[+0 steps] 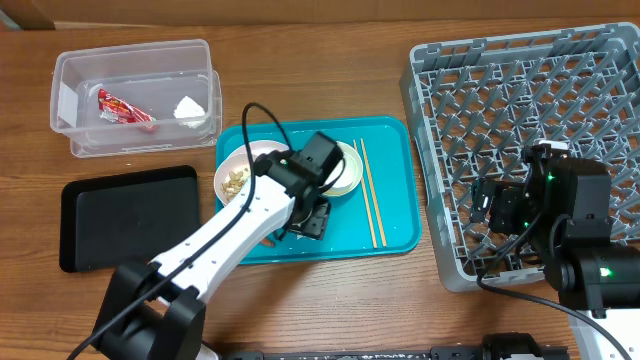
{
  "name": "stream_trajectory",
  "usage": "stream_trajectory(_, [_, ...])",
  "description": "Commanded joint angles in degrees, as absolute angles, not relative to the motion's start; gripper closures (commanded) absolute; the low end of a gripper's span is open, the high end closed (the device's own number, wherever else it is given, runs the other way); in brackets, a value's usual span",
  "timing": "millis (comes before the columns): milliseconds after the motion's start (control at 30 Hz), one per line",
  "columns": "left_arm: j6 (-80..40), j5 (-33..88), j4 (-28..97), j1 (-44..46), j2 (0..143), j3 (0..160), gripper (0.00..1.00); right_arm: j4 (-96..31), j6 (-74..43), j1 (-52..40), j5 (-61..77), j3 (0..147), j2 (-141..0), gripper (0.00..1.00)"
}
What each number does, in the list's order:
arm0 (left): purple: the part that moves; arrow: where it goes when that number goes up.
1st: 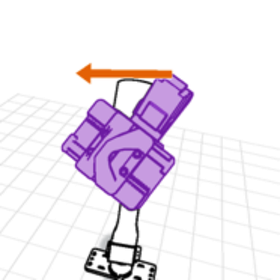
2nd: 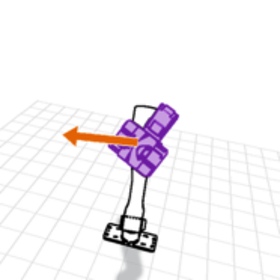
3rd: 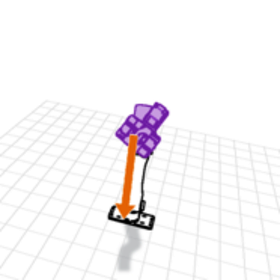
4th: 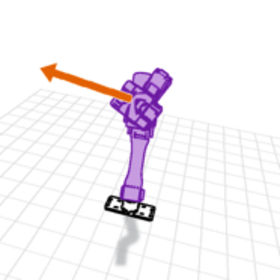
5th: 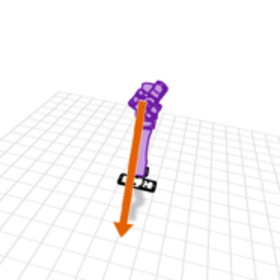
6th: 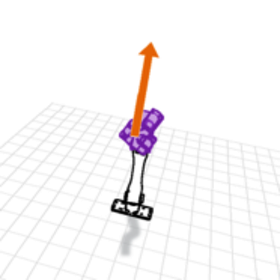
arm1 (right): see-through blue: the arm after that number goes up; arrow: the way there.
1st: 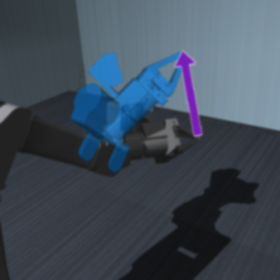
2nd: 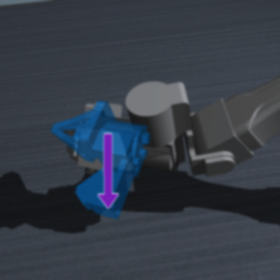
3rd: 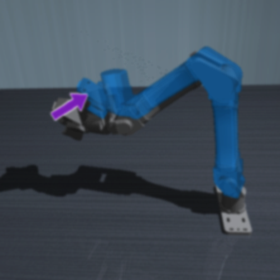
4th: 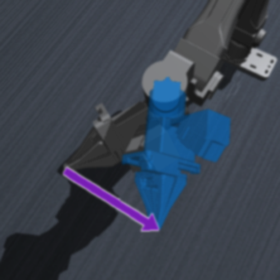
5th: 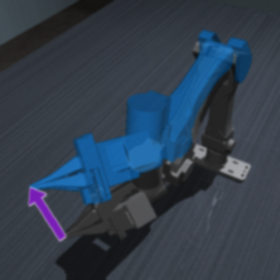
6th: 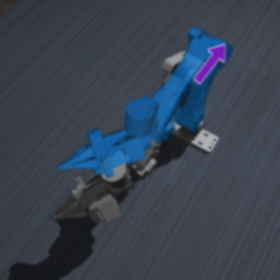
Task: Sort waste into correct bins and load items into the dishwasher
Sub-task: 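Reach the left gripper down and grasp the crumpled white tissue, then carry the tissue left and drop it into the clear bin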
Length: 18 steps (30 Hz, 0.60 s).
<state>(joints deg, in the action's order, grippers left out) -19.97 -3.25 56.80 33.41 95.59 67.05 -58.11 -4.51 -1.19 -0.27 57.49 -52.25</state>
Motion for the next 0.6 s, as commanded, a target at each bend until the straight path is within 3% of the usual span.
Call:
stream_trajectory(0, [-17.69, -1.45, 53.49, 31.40, 95.57, 65.30, 0.30, -57.93, -4.67, -1.04, -0.36, 59.37, -51.90, 0.00])
stream_trajectory(400, [-18.44, 1.74, 46.72, 30.79, 95.57, 60.66, 0.32, -57.95, -4.67, -1.04, -0.38, 59.37, -51.90, 0.00])
stream_trajectory(567, [-18.44, 1.61, 45.78, 30.76, 95.57, 60.25, 0.56, -57.95, -4.67, -1.04, -0.38, 59.37, -51.90, 0.00])
